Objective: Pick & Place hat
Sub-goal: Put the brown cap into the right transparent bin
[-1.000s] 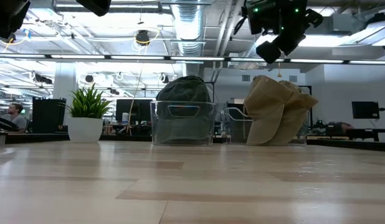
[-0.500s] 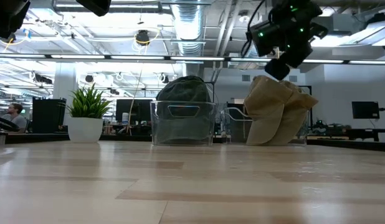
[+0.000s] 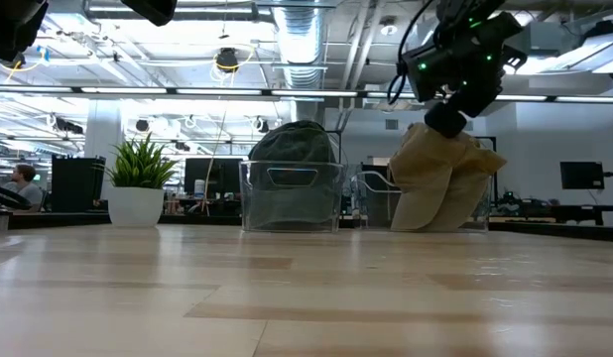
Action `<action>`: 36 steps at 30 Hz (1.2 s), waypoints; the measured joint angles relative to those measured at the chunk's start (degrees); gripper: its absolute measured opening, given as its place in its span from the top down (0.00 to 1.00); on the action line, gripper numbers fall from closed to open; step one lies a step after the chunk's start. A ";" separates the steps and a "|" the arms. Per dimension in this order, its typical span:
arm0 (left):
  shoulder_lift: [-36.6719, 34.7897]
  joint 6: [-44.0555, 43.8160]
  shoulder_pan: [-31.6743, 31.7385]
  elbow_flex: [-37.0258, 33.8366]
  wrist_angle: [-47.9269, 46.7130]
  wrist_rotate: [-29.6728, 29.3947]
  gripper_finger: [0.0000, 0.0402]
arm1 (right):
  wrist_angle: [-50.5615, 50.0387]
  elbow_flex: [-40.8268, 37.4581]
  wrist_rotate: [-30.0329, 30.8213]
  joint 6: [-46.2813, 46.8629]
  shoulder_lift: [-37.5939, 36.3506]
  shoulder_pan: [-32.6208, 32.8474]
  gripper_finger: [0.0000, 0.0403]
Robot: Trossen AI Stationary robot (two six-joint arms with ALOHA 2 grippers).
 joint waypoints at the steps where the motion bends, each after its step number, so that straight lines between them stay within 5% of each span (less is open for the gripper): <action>1: 0.00 0.00 0.00 0.00 0.00 0.00 0.72 | 0.26 0.00 0.00 0.00 0.00 0.28 1.00; 26: 0.00 0.00 0.00 0.00 0.01 0.00 0.72 | 0.02 -0.13 -2.19 -0.57 -0.02 -0.88 1.00; 36: 0.00 0.00 0.00 0.00 0.02 0.00 0.72 | -0.65 -6.15 -2.62 2.22 -0.04 -1.70 1.00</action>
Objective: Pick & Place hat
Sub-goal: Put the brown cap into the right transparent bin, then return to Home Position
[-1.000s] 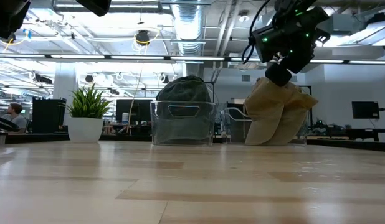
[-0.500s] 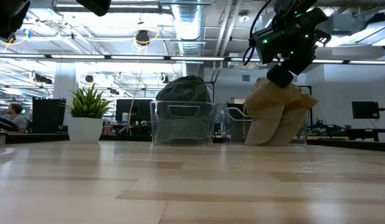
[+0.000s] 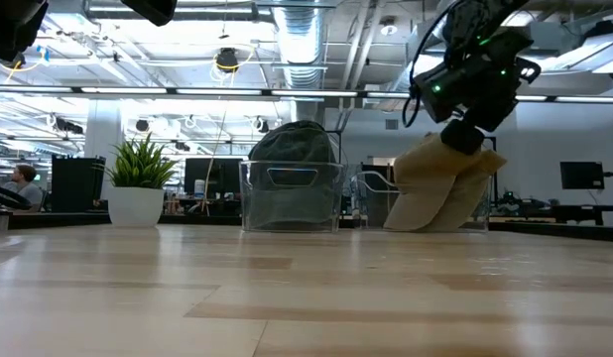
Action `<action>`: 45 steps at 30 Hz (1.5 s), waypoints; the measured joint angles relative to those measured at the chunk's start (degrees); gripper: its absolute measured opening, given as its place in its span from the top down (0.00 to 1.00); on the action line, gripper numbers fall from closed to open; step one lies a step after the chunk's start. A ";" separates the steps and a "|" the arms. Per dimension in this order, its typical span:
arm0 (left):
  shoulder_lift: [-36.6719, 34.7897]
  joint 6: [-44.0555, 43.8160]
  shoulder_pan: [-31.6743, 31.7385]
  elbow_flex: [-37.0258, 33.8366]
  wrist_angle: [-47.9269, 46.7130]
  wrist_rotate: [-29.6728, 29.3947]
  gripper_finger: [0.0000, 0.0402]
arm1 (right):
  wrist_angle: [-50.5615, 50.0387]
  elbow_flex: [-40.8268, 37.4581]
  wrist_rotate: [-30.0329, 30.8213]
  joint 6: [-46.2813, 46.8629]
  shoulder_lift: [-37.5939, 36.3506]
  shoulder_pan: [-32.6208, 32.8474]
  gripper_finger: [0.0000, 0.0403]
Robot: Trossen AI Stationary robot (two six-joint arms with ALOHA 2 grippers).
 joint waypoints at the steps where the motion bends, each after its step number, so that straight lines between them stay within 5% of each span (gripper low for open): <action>1: 0.00 0.00 0.00 0.00 -0.02 -0.01 0.72 | -0.17 -0.09 0.01 0.48 0.00 0.05 1.00; 26: 0.00 0.00 0.00 0.00 -0.02 0.00 0.72 | -5.48 8.47 8.53 4.44 -4.28 4.81 1.00; 39: 0.00 0.00 -0.04 0.02 -0.02 0.20 0.72 | -1.95 8.73 9.93 7.81 -15.77 22.50 1.00; 45: 0.00 0.00 -0.04 0.02 -0.02 0.20 0.72 | 5.56 8.73 4.17 1.85 -17.02 31.83 1.00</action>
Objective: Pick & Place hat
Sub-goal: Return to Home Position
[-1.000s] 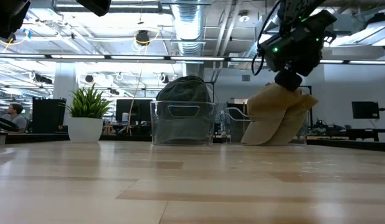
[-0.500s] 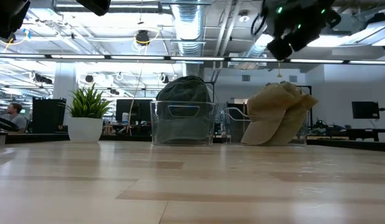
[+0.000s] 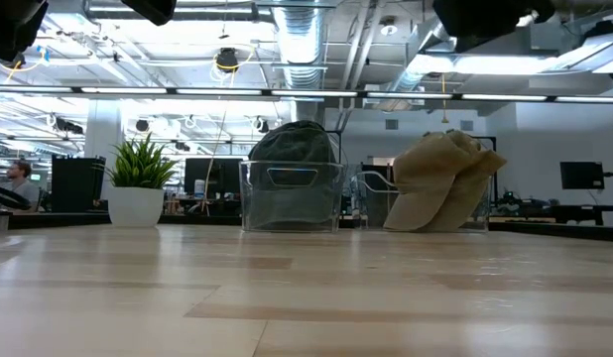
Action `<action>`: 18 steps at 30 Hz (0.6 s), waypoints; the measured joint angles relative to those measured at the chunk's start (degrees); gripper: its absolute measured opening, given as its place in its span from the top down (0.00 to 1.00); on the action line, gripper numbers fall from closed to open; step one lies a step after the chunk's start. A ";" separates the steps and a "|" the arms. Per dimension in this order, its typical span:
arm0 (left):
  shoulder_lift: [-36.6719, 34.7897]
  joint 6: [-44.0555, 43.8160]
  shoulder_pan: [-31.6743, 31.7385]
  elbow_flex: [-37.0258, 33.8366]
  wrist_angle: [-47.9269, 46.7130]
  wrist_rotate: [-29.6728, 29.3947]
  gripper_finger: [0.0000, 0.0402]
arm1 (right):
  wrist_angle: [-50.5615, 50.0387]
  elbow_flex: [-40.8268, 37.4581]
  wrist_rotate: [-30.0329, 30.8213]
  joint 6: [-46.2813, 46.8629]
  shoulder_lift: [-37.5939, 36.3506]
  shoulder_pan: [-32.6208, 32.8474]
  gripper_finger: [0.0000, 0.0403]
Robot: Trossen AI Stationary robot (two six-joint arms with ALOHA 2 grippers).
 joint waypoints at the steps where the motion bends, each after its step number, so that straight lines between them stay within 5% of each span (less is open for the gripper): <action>1: 0.00 0.00 0.00 0.00 0.00 0.00 0.72 | 2.17 0.00 -1.87 -2.51 0.05 1.21 1.00; 9: 0.00 0.02 0.00 0.00 0.00 -0.02 0.72 | 31.77 -2.96 -20.96 -30.15 0.12 8.87 1.00; 14: 0.00 0.57 0.04 0.00 0.02 -0.30 0.72 | 46.81 -6.13 -40.74 -42.48 0.12 10.59 1.00; 18: 0.00 4.85 0.04 0.00 0.01 -4.23 0.72 | 59.51 -9.86 -48.13 -51.40 0.12 11.58 1.00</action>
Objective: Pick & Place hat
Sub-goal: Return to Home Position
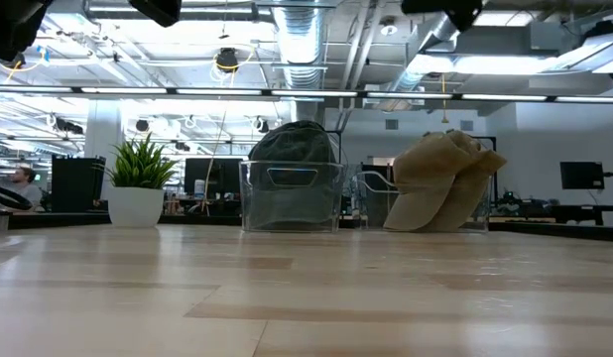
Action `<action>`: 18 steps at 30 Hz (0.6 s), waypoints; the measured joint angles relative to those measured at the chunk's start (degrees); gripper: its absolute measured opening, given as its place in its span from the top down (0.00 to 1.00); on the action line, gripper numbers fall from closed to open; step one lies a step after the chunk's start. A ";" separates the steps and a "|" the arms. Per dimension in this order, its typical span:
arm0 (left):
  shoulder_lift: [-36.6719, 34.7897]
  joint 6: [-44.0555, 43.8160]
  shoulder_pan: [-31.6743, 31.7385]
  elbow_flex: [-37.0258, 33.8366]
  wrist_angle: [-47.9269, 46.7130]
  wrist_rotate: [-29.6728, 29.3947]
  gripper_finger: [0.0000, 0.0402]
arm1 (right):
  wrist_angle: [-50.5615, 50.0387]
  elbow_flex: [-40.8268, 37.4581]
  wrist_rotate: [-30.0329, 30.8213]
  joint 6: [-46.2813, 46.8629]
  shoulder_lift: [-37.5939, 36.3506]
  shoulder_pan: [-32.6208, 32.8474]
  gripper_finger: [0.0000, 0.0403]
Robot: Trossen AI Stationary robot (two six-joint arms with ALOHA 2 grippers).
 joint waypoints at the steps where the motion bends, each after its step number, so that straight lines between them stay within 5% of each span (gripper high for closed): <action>1: 0.00 1.29 0.00 0.00 -0.07 -1.30 0.72 | 2.23 -0.60 -0.82 -2.29 0.00 0.26 1.00; 10: 0.00 4.85 0.02 0.00 -7.59 -20.34 0.72 | 9.55 -6.86 -8.90 -14.39 -2.83 1.44 1.00; 18: 0.00 4.84 0.02 0.00 -9.18 -21.29 0.72 | 14.85 -18.93 -8.79 -11.66 -18.44 1.79 1.00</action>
